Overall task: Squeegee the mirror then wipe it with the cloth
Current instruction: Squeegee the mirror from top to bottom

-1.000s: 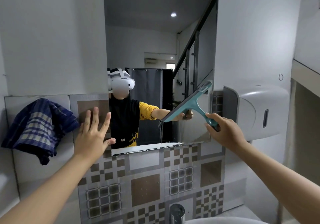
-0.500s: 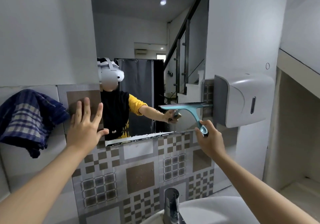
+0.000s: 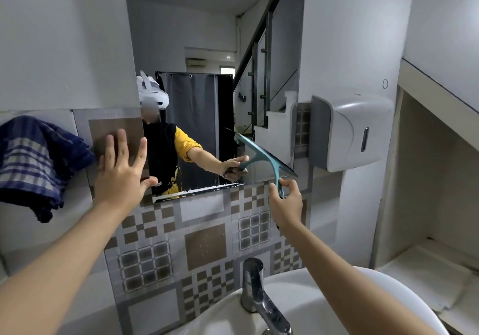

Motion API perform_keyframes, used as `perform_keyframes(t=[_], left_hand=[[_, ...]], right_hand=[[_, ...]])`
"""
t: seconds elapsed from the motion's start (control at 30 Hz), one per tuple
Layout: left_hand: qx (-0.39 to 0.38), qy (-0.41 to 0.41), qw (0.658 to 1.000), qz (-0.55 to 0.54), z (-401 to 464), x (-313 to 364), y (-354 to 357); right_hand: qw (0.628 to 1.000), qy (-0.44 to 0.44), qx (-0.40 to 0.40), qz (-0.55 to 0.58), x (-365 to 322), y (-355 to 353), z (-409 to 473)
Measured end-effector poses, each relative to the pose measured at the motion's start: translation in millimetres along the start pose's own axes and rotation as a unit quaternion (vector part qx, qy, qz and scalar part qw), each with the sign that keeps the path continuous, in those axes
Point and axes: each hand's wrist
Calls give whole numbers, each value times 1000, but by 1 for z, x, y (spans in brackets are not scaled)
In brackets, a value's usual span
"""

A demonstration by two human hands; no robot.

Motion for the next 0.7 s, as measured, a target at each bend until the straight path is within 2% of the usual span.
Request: perform_keyframes(t=[0.37,0.7], left_hand=[[0,-5,1000,-2,1,0,3],[-29,-26,999,14,2,4,-4]], right_hand=[[983,162,14,87,-22,31,-33],[968,220,8,119,-50,70,-81]])
Point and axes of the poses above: each hand's wrist, its own z-axis towards the middle knuckle, its own y-axis out of the palm, x = y × z, and after that the axes turned 12 degrees about x, right-handed
